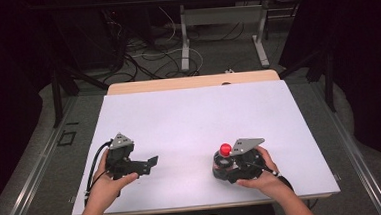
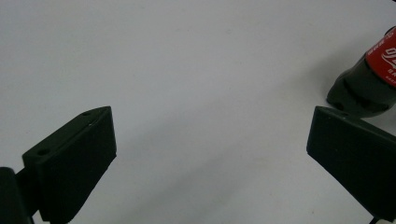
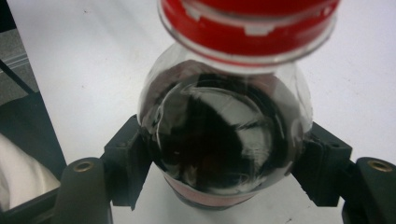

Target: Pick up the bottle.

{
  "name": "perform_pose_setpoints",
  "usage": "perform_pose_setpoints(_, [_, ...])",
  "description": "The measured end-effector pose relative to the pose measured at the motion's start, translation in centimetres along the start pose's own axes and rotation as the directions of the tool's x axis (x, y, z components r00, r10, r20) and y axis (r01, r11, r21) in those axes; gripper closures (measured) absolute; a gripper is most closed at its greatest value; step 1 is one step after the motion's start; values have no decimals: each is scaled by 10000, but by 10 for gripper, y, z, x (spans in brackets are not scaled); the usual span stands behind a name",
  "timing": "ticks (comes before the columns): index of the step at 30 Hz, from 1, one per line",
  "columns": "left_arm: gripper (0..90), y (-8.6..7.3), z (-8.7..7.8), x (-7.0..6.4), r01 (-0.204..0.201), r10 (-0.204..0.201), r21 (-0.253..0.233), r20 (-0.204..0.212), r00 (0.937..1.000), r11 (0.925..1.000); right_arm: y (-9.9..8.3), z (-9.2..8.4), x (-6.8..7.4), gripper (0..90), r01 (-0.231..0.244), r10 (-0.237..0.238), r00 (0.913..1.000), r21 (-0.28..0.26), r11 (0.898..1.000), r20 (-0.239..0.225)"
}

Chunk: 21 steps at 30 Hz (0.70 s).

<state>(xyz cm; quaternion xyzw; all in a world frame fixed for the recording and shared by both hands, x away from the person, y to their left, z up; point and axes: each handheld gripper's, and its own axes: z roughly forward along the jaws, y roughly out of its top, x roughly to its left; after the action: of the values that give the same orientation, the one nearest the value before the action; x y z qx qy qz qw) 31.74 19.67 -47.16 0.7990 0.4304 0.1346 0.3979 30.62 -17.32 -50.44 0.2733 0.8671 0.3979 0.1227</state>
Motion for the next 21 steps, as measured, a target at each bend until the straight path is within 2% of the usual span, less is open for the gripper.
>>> perform_pose_setpoints(5, [16,0,0,0,-5,5,27,-8,10000,10000,-3,0,-1,286,-64,64,10000,-175,9998,-40])
perform_pose_setpoints(6, [16,0,0,0,-6,6,32,-11,10000,10000,-4,1,-2,285,-16,16,10000,-374,9993,-2])
perform_pose_setpoints(7, [16,0,0,0,-13,13,37,-12,10000,10000,-4,1,-3,285,-5,0,9999,-321,9995,-155])
perform_pose_setpoints(13, [16,0,0,0,-28,28,57,-20,10000,10000,-7,1,-6,285,158,-178,9994,-656,9977,-298])
perform_pose_setpoints(14, [17,1,-1,0,-60,60,67,-30,10000,10000,-7,1,-6,286,66,-88,9994,-623,9980,-339])
perform_pose_setpoints(18, [20,2,-1,-2,-143,143,112,-12,9999,9998,-8,1,-5,291,263,-283,9992,-747,9969,-271])
perform_pose_setpoints(21, [20,3,1,-4,-155,155,44,-4,9999,9999,-6,2,-4,293,177,-194,9996,-849,9962,-186])
